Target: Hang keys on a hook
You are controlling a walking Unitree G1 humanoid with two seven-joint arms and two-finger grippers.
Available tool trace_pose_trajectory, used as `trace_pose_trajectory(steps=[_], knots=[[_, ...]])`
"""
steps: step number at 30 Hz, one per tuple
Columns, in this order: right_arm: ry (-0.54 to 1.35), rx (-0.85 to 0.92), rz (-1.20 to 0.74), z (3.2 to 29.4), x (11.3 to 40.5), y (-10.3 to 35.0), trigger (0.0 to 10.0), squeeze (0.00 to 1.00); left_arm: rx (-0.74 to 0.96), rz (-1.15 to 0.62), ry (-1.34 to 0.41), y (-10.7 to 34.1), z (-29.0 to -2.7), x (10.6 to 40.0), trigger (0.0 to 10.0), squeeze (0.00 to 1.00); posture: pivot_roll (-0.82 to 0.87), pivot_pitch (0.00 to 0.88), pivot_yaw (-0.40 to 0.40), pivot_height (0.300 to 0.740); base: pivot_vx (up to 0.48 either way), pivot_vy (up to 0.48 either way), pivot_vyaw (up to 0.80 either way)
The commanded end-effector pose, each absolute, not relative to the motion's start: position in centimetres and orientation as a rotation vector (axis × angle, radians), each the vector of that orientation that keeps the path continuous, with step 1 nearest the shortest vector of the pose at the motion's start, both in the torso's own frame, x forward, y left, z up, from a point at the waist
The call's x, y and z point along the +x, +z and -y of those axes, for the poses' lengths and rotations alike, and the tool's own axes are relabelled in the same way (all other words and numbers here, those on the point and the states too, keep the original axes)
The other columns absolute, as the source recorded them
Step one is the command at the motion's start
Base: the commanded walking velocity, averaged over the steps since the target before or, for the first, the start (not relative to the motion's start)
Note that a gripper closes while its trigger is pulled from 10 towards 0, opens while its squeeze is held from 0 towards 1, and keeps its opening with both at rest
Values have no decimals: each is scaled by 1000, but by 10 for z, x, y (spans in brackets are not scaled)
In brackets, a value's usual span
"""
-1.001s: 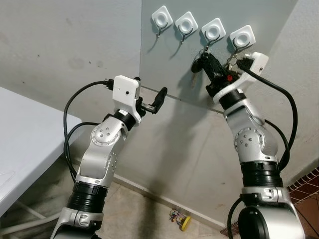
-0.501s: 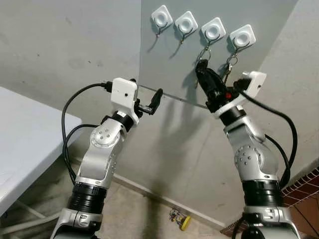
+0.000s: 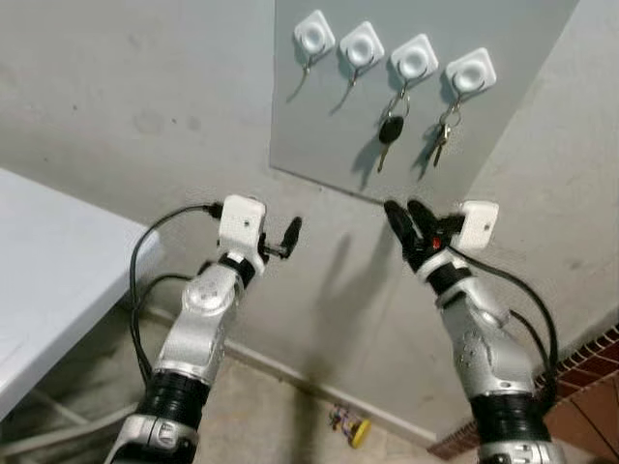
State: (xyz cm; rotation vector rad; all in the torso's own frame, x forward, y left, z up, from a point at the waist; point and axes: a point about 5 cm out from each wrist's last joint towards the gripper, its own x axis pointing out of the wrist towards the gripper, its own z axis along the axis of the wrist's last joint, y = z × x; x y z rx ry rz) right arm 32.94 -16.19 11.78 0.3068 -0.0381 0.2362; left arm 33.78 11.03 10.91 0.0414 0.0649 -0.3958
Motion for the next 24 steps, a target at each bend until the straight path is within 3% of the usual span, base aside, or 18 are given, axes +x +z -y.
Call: trace_pose_trajectory(steps=[1, 10, 16, 24], knots=[[146, 339, -10, 174, 326, 102, 10000, 0, 22, -102, -399, 97, -110, 336, 10000, 0, -3, 29, -52, 740, 0, 0, 0], [-29, 233, -290, 189, 295, 25, 10000, 0, -34, -355, -340, 37, -120, 321, 10000, 0, -25, 31, -38, 740, 0, 0, 0], [-115, 144, -545, 195, 244, -34, 10000, 0, -25, -521, -301, -2, -129, 294, 10000, 0, -39, 31, -26, 740, 0, 0, 0], [-202, 95, -729, 210, 196, -67, 10000, 0, -32, -654, -257, -32, -138, 265, 10000, 0, -42, 30, -15, 740, 0, 0, 0]])
